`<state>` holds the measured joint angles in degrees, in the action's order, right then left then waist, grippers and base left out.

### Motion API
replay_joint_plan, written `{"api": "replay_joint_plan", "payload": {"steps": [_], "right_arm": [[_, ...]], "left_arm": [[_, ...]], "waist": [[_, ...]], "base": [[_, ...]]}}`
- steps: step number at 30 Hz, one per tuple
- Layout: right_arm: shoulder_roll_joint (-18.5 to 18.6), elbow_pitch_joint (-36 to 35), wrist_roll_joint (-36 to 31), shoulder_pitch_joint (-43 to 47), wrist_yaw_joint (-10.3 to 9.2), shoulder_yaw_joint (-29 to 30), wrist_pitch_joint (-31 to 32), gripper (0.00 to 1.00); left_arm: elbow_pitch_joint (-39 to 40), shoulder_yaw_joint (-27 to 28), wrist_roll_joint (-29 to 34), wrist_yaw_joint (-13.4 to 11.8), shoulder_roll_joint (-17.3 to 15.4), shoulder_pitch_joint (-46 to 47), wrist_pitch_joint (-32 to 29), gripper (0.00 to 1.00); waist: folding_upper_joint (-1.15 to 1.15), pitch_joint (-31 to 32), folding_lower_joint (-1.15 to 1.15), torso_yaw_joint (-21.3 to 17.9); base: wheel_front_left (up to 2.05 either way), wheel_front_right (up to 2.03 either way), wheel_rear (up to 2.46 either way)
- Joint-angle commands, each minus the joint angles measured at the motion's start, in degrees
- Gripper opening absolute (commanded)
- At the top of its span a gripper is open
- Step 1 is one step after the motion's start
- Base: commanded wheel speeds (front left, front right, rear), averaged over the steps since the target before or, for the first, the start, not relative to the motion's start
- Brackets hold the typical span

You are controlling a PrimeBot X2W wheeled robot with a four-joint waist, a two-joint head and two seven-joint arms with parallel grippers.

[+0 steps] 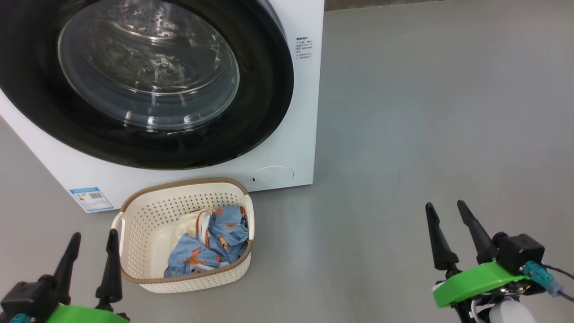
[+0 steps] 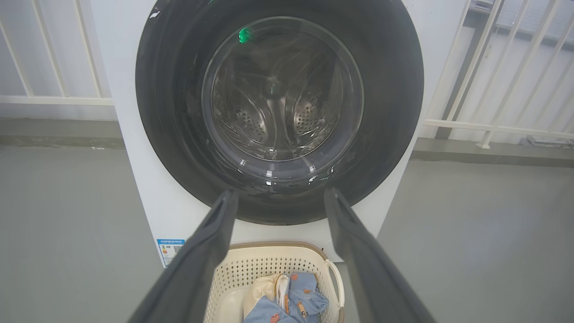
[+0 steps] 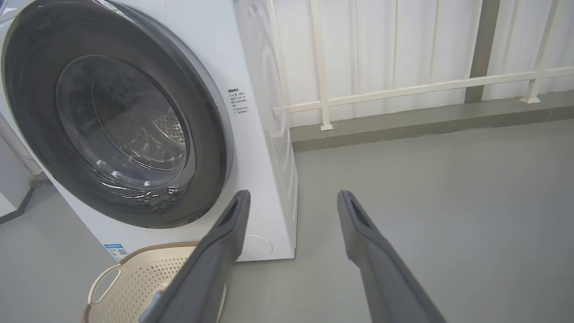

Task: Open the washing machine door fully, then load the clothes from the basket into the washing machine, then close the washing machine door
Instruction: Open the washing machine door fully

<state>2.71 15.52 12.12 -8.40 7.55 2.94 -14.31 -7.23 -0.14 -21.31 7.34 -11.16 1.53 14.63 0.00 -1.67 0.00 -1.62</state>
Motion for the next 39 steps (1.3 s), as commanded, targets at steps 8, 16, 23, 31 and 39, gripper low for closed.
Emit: {"api": "replay_joint_plan", "payload": {"steps": [8,16,23,31,39], "right_arm": [[0.2,-2.1,5.6,-7.0,-0.06,0.5,-0.7,1.00],[0.2,-1.4,13.7,-13.3,-0.06,2.6,-0.7,1.00],[0.2,1.8,28.4,-21.9,-0.06,3.4,-0.7,1.00],[0.2,8.7,47.6,-32.8,-0.06,3.2,-0.1,0.00],[0.3,12.8,51.7,-42.2,-0.06,5.2,6.3,0.00]], "left_arm": [[2.8,1.4,0.4,0.1,0.0,1.0,0.4,1.00],[3.3,0.8,-0.6,0.1,-0.2,1.6,0.4,1.00],[4.1,-0.7,-1.6,0.1,-1.4,3.6,0.4,1.00],[4.4,-4.0,-3.5,0.1,-2.1,6.8,0.4,1.00],[4.1,-6.7,-5.1,0.1,-2.7,9.7,0.4,1.00]], "waist": [[0.00,-1.7,0.00,0.7],[0.00,-4.1,0.00,1.9],[0.00,-8.0,0.00,3.5],[0.00,-13.3,0.00,5.7],[0.00,-18.1,0.00,7.5]], "base": [[0.00,0.00,0.00],[0.00,0.00,0.00],[0.00,0.00,0.00],[0.00,0.00,0.00],[0.00,0.00,0.00]]}}
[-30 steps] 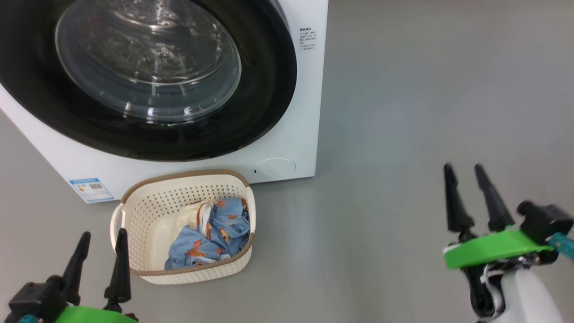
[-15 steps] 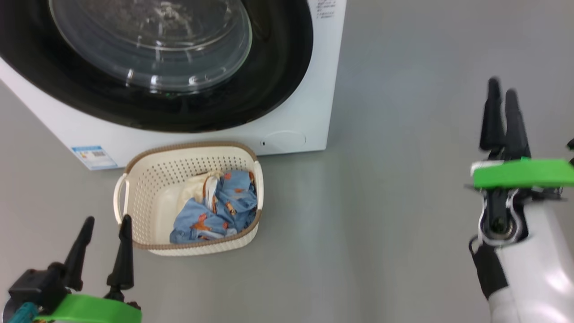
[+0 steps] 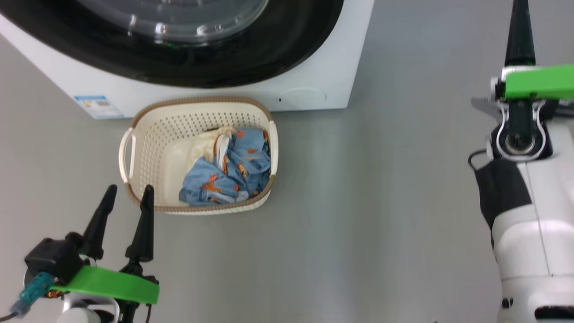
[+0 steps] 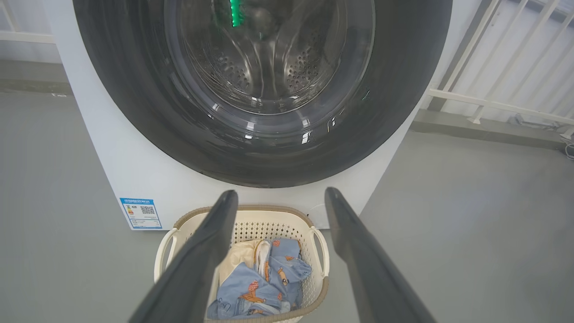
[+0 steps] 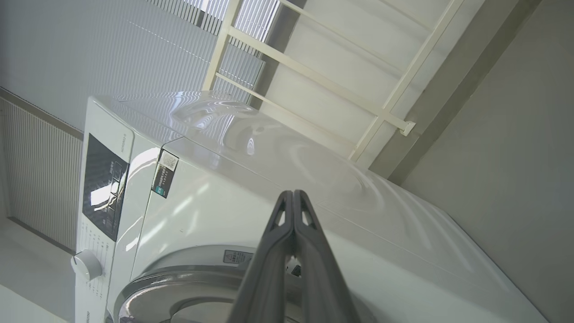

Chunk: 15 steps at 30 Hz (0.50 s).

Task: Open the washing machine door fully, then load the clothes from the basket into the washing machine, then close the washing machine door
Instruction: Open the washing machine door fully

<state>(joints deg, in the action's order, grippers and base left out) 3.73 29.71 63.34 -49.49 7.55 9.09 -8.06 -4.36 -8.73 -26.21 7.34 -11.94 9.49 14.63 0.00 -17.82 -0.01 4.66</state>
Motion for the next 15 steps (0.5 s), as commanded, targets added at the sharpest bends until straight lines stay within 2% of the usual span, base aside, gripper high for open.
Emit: {"api": "replay_joint_plan", "payload": {"steps": [1,15], "right_arm": [[-0.7,-0.8,0.8,-2.1,-0.06,-0.9,1.4,0.00],[-0.8,6.6,4.0,-16.5,-0.06,0.5,21.9,0.00]], "left_arm": [[1.3,1.9,-0.4,0.1,-1.9,2.0,0.4,1.00],[2.5,-2.7,-2.8,0.1,-2.8,7.0,0.4,1.00]], "waist": [[0.00,-2.5,0.01,1.4],[0.00,-9.0,0.01,2.6]], "base": [[0.00,0.00,0.00],[0.00,0.00,0.00]]}}
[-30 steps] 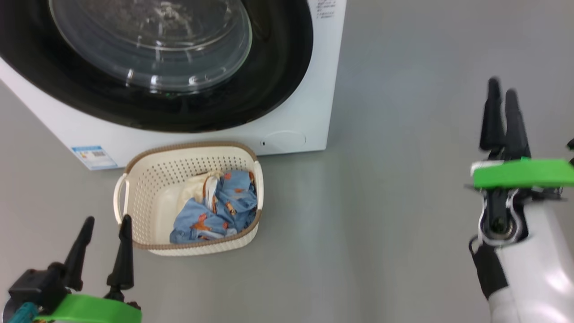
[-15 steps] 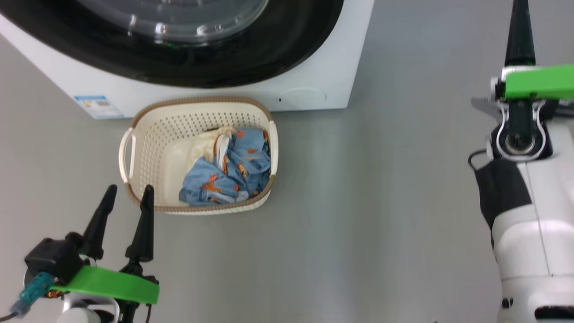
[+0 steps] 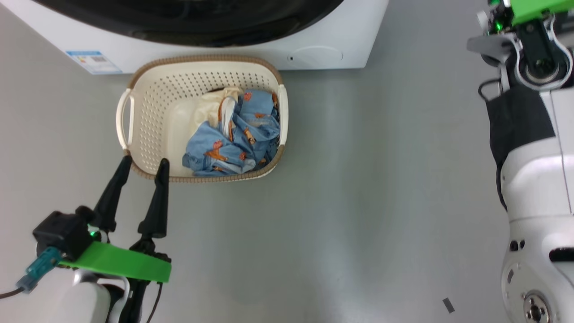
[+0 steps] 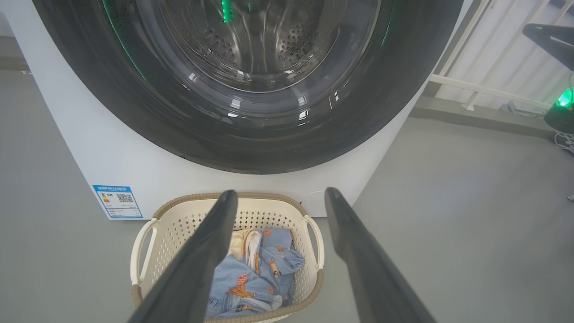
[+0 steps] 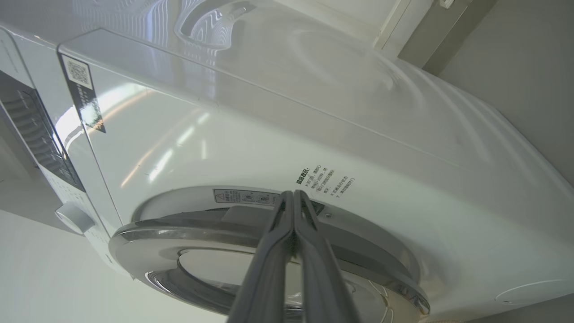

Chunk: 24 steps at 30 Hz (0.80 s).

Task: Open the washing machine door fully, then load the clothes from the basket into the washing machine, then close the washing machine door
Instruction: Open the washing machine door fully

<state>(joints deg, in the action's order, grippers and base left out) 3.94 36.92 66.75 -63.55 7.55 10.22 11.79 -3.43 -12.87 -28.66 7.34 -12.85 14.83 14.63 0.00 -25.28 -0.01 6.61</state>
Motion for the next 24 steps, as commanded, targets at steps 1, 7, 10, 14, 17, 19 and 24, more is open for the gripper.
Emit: {"api": "replay_joint_plan", "payload": {"steps": [1,7,10,14,17,19,24], "right_arm": [[-1.0,0.2,0.4,-3.3,-0.06,-0.7,3.5,0.00],[-1.0,3.6,-0.6,-8.3,-0.06,0.2,6.9,0.00],[-1.0,5.6,-0.7,-11.5,-0.06,0.7,7.0,0.00],[-1.0,8.9,-2.0,-15.4,-0.06,-0.3,7.1,0.00],[-1.0,11.2,-2.4,-18.1,-0.06,-1.5,7.3,0.00],[-1.1,12.4,-1.8,-19.6,-0.06,-2.4,6.9,0.00],[-1.1,15.3,-1.1,-21.4,-0.06,-4.4,5.1,0.00]], "left_arm": [[1.6,1.0,-0.5,0.1,-2.0,2.0,0.4,1.00],[2.0,-0.3,-0.9,0.1,-1.8,3.6,0.4,1.00],[2.2,-0.9,-1.2,0.1,-1.7,4.4,0.4,1.00],[2.4,-1.6,-1.7,0.1,-1.8,5.5,0.4,1.00],[2.6,-1.9,-2.1,0.1,-1.6,6.3,0.4,1.00],[2.6,-2.1,-2.5,0.1,-1.4,6.7,0.4,1.00],[2.7,-2.9,-3.0,0.1,-1.1,7.6,0.4,1.00]], "waist": [[0.00,-1.9,0.01,0.8],[0.00,-3.8,0.01,1.6],[0.00,-4.9,0.01,2.1],[0.00,-6.5,0.01,3.1],[0.00,-7.8,0.01,3.8],[0.00,-8.5,0.01,4.1],[0.00,-9.7,0.01,4.8]], "base": [[0.00,0.00,0.00],[0.00,0.00,0.00],[0.00,0.00,0.00],[0.00,0.00,0.00],[0.00,0.00,0.00],[0.00,0.00,0.00],[0.00,0.00,0.00]]}}
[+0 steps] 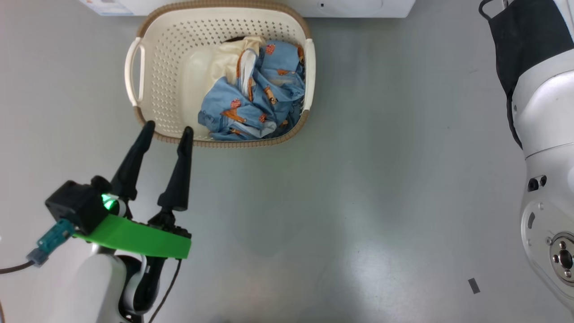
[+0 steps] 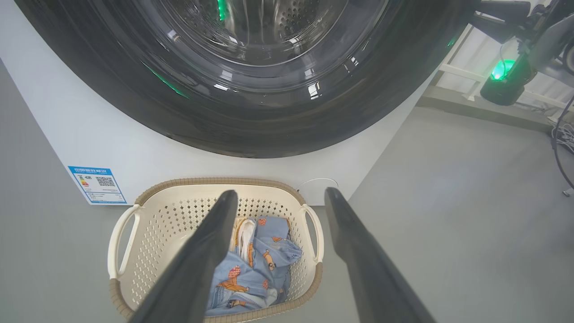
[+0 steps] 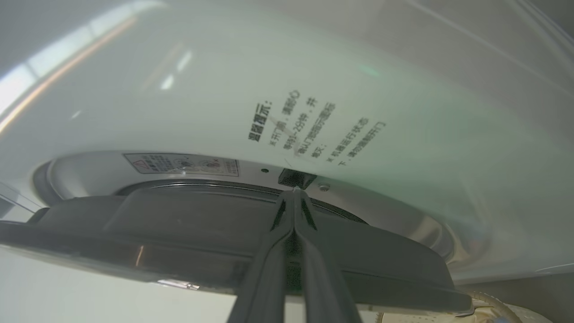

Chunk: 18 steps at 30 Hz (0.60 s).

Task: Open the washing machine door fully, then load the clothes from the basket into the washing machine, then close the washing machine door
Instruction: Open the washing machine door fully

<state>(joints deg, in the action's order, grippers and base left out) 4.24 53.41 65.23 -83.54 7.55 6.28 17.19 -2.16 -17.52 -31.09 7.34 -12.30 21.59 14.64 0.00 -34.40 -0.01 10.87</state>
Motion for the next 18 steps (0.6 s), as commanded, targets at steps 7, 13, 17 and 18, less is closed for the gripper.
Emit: {"api": "replay_joint_plan", "payload": {"steps": [7,13,17,18], "right_arm": [[-1.4,1.5,0.3,-4.0,-0.06,-0.7,-3.2,0.00],[-1.4,3.2,0.4,-6.1,-0.06,-1.4,-3.0,0.00],[-1.4,4.0,1.6,-6.0,-0.06,-2.9,-0.7,0.00],[-1.4,4.0,1.9,-5.8,-0.06,-3.2,0.0,0.00]], "left_arm": [[2.0,1.0,-1.0,0.1,-1.3,1.5,0.4,1.00],[2.1,1.1,-1.2,0.1,-1.1,1.5,0.4,1.00],[2.1,1.3,-1.2,0.1,-1.0,1.7,0.4,1.00],[2.1,1.4,-1.2,0.1,-1.0,1.8,0.4,1.00]], "waist": [[0.00,-1.7,0.01,1.5],[0.00,-2.5,0.01,2.1],[0.00,-2.4,0.01,2.1],[0.00,-2.3,0.01,2.0]], "base": [[0.00,0.00,0.00],[0.00,0.00,0.00],[0.00,0.00,0.00],[0.00,0.00,0.00]]}}
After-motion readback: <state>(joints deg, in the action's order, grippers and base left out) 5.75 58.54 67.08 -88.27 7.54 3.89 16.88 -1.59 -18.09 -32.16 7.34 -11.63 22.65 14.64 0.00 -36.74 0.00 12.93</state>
